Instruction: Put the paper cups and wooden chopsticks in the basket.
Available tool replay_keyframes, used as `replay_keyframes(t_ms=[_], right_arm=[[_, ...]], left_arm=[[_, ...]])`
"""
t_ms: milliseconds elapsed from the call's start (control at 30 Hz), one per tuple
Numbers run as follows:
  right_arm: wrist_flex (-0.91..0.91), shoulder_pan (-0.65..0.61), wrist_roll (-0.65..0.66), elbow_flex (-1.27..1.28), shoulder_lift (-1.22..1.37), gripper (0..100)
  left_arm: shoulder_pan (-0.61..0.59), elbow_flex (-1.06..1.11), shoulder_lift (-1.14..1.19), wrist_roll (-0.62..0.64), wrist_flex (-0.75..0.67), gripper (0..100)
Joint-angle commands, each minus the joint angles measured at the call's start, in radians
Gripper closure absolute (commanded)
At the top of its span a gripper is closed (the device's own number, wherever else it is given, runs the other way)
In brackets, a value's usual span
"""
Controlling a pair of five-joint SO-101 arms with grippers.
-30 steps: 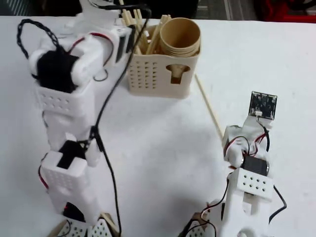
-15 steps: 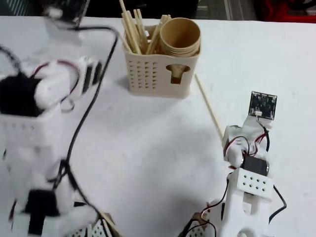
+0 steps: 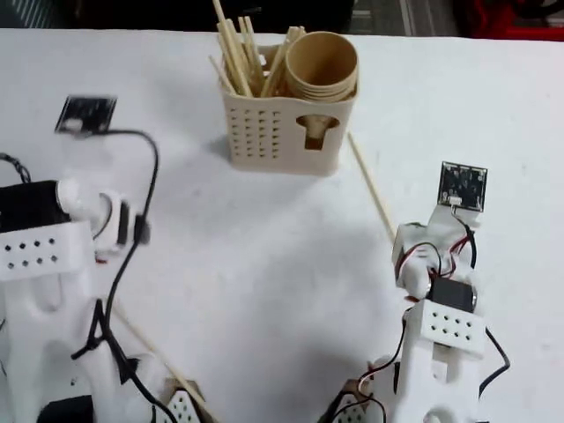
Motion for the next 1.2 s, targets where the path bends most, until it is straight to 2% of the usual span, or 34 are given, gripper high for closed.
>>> replay_keyframes(t_ms=[0,233,433,700,800,967,1067,1167], right_arm=[[-0.018,-0.004,0.011,-0.006,-0.01,97.8],[-0.018,-0.004,0.011,-0.006,-0.01,97.8],[-0.015,-0.004,0.011,-0.005,-0.01,97.8],[-0.015,-0.004,0.011,-0.005,-0.01,97.8],[-0.015,-0.004,0.011,-0.005,-0.01,97.8],[-0.013,-0.004,0.011,-0.005,-0.008,97.8],[-0.013,-0.004,0.011,-0.005,-0.008,97.8],[-0.013,-0.004,0.011,-0.005,-0.008,97.8]], left_arm=[[-0.094,0.098,-0.035,-0.009,-0.003,78],[-0.171,0.305,-0.027,-0.009,-0.14,77],[-0.196,0.493,-0.027,0.0,-0.293,65],[-0.277,0.594,-0.025,-0.009,-0.414,64],[-0.275,0.657,-0.024,-0.032,-0.486,64],[-0.278,0.68,-0.019,-0.037,-0.526,65],[-0.278,0.671,0.045,-0.043,-0.531,65],[-0.278,0.651,0.162,-0.043,-0.6,65]])
